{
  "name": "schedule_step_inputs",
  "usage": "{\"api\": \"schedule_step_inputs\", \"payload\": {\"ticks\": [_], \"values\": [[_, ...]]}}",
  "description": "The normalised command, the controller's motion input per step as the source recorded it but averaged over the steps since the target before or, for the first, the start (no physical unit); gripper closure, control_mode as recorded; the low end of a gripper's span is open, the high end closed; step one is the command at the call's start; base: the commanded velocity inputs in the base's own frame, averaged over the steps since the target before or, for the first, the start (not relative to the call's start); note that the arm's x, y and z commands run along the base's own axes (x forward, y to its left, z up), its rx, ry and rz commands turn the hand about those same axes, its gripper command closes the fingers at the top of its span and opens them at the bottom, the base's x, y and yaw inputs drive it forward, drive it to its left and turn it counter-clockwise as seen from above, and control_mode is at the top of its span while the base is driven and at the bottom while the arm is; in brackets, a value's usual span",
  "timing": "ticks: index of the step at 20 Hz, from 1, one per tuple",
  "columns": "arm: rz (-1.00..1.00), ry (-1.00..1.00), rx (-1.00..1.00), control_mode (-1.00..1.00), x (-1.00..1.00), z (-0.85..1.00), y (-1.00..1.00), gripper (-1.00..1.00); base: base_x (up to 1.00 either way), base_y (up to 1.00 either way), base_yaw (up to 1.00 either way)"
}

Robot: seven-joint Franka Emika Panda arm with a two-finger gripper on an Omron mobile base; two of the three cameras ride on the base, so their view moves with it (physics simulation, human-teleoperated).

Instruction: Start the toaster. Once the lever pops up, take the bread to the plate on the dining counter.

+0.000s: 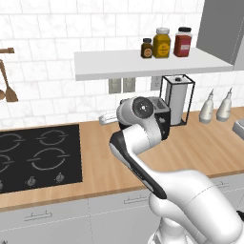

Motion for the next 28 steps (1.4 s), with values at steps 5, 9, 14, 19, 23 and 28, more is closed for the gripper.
{"api": "schedule_step_inputs", "payload": {"ticks": [5, 9, 14, 19, 23, 28], "values": [[0.00, 0.00, 0.00, -1.00, 0.00, 0.00, 0.00, -1.00, 0.00, 0.00, 0.00], [0.00, 0.00, 0.00, -1.00, 0.00, 0.00, 0.00, -1.00, 0.00, 0.00, 0.00], [0.00, 0.00, 0.00, -1.00, 0.00, 0.00, 0.00, -1.00, 0.00, 0.00, 0.00], [0.00, 0.00, 0.00, -1.00, 0.00, 0.00, 0.00, -1.00, 0.00, 0.00, 0.00], [0.00, 0.00, 0.00, -1.00, 0.00, 0.00, 0.00, -1.00, 0.00, 0.00, 0.00], [0.00, 0.00, 0.00, -1.00, 0.00, 0.00, 0.00, -1.00, 0.00, 0.00, 0.00]]}}
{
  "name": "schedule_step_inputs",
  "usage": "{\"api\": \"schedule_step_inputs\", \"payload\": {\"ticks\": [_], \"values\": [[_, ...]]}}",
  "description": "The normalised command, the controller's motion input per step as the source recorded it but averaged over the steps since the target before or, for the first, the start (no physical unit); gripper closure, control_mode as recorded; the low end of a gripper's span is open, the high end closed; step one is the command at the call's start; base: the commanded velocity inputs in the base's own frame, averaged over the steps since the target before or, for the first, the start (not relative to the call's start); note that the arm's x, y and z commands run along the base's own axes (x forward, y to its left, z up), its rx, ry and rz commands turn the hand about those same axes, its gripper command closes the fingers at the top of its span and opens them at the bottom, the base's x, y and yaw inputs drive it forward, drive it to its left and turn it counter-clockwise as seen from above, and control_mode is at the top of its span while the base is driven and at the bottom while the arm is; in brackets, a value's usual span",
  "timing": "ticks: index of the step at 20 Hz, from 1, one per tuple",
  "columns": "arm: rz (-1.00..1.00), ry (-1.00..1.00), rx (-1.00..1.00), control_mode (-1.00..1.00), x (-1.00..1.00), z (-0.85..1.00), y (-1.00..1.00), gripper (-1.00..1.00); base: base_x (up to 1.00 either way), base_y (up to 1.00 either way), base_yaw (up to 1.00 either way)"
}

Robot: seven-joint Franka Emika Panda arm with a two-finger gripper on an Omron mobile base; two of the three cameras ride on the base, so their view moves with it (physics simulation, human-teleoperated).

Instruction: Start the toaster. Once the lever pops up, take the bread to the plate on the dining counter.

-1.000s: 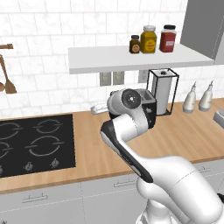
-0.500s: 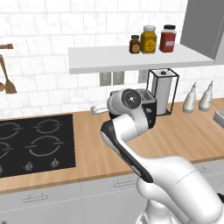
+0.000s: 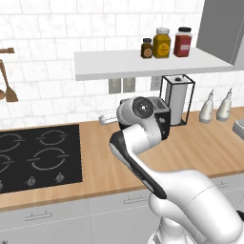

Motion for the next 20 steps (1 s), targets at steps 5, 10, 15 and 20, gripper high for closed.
{"api": "schedule_step_inputs", "payload": {"ticks": [5, 10, 15, 20], "values": [[0.00, 0.00, 0.00, -1.00, 0.00, 0.00, 0.00, -1.00, 0.00, 0.00, 0.00], [0.00, 0.00, 0.00, -1.00, 0.00, 0.00, 0.00, -1.00, 0.00, 0.00, 0.00], [0.00, 0.00, 0.00, -1.00, 0.00, 0.00, 0.00, -1.00, 0.00, 0.00, 0.00], [0.00, 0.00, 0.00, -1.00, 0.00, 0.00, 0.00, -1.00, 0.00, 0.00, 0.00]]}}
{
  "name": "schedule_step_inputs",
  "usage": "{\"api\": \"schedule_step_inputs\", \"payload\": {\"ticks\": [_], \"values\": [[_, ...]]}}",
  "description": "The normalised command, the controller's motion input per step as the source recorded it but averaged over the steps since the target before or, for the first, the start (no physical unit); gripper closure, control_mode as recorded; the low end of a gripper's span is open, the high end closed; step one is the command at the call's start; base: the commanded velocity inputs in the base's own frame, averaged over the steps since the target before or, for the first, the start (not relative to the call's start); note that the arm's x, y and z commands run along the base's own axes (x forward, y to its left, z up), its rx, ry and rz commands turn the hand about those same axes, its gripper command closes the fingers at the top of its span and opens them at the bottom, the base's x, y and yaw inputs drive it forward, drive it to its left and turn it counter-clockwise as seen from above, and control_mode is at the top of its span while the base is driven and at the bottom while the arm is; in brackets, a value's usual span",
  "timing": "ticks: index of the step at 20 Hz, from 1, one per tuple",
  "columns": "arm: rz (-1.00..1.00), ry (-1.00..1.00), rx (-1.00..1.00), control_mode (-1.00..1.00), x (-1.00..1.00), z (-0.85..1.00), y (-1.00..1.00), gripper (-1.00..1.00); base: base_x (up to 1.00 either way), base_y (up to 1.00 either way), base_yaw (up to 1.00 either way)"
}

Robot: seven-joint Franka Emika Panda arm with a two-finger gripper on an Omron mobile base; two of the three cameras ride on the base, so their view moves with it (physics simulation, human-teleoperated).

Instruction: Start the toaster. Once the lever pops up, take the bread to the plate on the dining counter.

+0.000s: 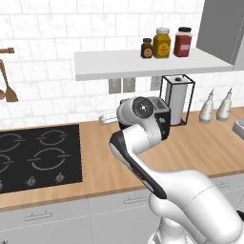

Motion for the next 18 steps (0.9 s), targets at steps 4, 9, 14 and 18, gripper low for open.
{"api": "schedule_step_inputs", "payload": {"ticks": [4, 9, 14, 18], "values": [[0.00, 0.00, 0.00, -1.00, 0.00, 0.00, 0.00, -1.00, 0.00, 0.00, 0.00], [0.00, 0.00, 0.00, -1.00, 0.00, 0.00, 0.00, -1.00, 0.00, 0.00, 0.00], [0.00, 0.00, 0.00, -1.00, 0.00, 0.00, 0.00, -1.00, 0.00, 0.00, 0.00], [0.00, 0.00, 0.00, -1.00, 0.00, 0.00, 0.00, -1.00, 0.00, 0.00, 0.00]]}}
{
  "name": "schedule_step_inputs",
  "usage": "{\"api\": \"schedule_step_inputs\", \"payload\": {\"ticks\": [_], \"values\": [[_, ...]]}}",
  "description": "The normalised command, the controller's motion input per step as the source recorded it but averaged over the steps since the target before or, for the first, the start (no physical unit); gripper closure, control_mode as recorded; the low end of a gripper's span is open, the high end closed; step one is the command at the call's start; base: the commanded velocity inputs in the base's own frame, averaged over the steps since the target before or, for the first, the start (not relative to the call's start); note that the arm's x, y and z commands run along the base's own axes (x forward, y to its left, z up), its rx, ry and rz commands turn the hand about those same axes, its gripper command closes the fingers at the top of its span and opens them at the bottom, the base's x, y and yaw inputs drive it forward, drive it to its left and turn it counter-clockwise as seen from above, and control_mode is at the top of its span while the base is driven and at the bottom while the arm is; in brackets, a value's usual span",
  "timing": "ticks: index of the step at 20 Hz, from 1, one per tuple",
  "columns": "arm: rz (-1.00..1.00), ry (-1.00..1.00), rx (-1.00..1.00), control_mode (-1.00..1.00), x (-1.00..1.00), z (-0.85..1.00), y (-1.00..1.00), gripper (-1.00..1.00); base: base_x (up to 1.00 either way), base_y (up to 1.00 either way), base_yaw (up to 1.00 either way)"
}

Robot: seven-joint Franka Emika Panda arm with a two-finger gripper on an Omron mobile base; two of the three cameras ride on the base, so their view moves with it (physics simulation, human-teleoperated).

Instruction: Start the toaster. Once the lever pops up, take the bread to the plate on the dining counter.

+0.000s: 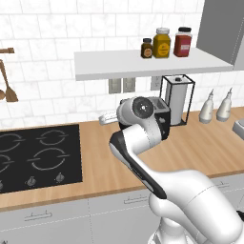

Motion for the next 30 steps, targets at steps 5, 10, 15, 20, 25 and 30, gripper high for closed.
{"api": "schedule_step_inputs", "payload": {"ticks": [5, 10, 15, 20, 25, 30], "values": [[0.00, 0.00, 0.00, -1.00, 0.00, 0.00, 0.00, -1.00, 0.00, 0.00, 0.00], [0.00, 0.00, 0.00, -1.00, 0.00, 0.00, 0.00, -1.00, 0.00, 0.00, 0.00], [0.00, 0.00, 0.00, -1.00, 0.00, 0.00, 0.00, -1.00, 0.00, 0.00, 0.00], [0.00, 0.00, 0.00, -1.00, 0.00, 0.00, 0.00, -1.00, 0.00, 0.00, 0.00], [0.00, 0.00, 0.00, -1.00, 0.00, 0.00, 0.00, -1.00, 0.00, 0.00, 0.00], [0.00, 0.00, 0.00, -1.00, 0.00, 0.00, 0.00, -1.00, 0.00, 0.00, 0.00]]}}
